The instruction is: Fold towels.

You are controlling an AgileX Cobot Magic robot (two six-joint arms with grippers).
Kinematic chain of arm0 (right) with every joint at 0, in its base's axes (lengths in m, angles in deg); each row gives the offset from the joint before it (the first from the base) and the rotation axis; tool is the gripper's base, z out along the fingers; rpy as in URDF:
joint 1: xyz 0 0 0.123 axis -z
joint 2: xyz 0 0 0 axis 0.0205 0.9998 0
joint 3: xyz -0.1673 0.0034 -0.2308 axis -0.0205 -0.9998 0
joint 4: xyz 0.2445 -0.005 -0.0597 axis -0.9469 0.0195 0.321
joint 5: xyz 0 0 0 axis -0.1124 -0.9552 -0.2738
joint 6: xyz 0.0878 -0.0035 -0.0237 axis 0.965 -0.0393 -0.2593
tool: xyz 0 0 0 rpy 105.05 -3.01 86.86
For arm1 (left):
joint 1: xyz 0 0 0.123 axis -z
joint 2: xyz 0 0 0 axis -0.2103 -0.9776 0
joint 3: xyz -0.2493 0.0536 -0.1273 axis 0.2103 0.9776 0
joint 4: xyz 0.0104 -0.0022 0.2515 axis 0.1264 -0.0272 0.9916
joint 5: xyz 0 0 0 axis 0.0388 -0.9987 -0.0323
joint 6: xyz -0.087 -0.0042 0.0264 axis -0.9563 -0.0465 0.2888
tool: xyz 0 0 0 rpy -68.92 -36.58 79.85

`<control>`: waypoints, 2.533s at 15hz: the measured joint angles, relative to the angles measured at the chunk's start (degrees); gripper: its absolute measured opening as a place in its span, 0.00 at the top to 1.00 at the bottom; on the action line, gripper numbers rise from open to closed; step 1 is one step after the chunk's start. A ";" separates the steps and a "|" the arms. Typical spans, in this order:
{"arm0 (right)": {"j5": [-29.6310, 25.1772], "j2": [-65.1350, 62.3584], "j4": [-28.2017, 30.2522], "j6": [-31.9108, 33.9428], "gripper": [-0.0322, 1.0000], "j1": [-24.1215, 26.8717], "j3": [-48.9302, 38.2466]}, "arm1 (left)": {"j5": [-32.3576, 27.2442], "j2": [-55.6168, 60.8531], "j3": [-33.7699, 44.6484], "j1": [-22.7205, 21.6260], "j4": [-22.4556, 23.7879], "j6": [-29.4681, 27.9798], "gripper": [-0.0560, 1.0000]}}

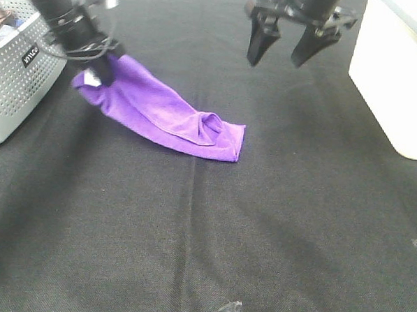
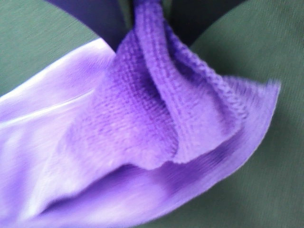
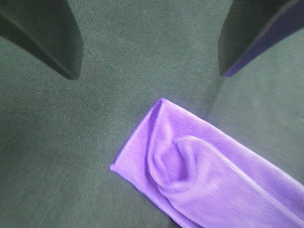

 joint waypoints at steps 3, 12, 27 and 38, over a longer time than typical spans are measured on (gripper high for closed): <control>0.00 -3.78 0.00 0.06 0.25 0.00 0.00 | -0.06 0.00 -0.63 5.90 -0.46 0.52 0.90; -0.17 -15.47 -0.17 0.06 0.25 0.00 -0.52 | 1.83 -8.54 -7.91 16.79 -6.88 -10.31 0.63; -0.34 -25.67 -1.20 0.29 0.25 0.00 -10.03 | -0.11 -6.36 -14.38 15.18 -0.86 -16.90 0.35; -0.17 -53.00 7.91 7.16 0.25 0.00 -31.23 | -0.11 42.80 25.78 -2.01 13.75 -22.06 0.35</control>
